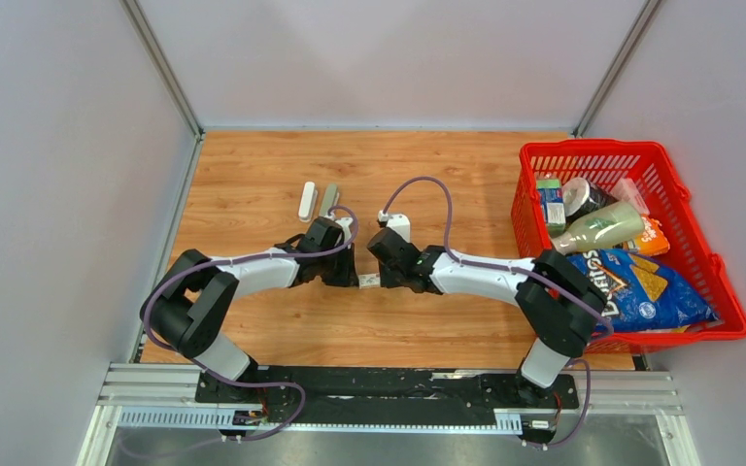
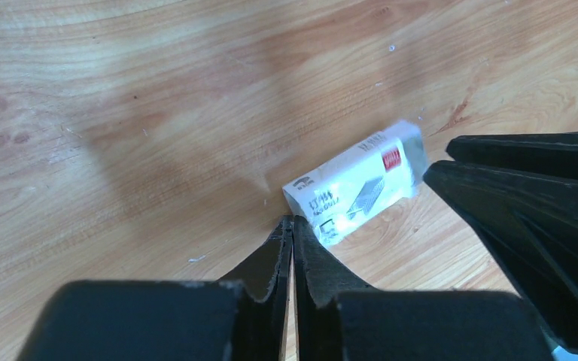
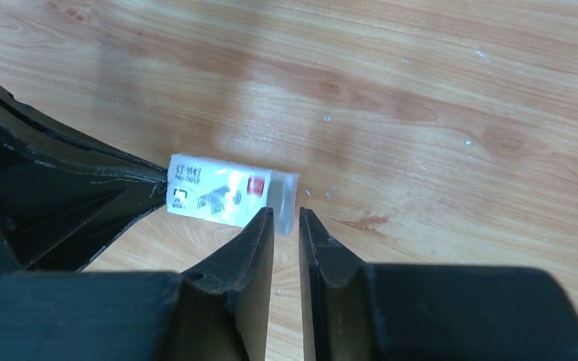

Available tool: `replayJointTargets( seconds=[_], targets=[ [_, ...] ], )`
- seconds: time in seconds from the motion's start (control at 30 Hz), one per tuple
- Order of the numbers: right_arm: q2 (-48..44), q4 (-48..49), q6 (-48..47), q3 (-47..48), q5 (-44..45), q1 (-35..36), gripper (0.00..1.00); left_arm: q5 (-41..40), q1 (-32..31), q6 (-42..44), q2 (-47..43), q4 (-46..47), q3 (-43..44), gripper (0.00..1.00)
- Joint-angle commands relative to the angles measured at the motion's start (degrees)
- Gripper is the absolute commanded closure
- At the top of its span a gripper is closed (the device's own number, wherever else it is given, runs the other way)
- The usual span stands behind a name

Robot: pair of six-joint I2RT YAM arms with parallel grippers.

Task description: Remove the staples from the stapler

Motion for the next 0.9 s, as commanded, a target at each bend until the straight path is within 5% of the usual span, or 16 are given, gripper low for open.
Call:
replayJointTargets(
  seconds=[0.0, 0.37, 0.67, 0.87],
  targets=[
    [-3.86, 0.41, 0.07, -1.29, 2.65, 0.32, 0.78, -0.36, -0.53, -0.08, -1.84, -0.01, -0.68, 0.91],
    [-3.52, -0.83, -0.46, -2.08, 5.9, -0.38, 0.78, -0.97, -1.23, -0.43, -2.98, -0.8, -0.76, 0.91],
    [-0.18, 0.84, -2.04, -1.11, 4.76, -1.0, 1.0, -1.5, -1.76, -0.7, -2.64, -0.98, -0.68, 0.91],
    [2.02, 2.07, -2.3, -1.11, 4.58, -1.0, 1.0, -1.68, -1.93, -0.79, -2.11, -1.07, -0.32, 0.91]
  ],
)
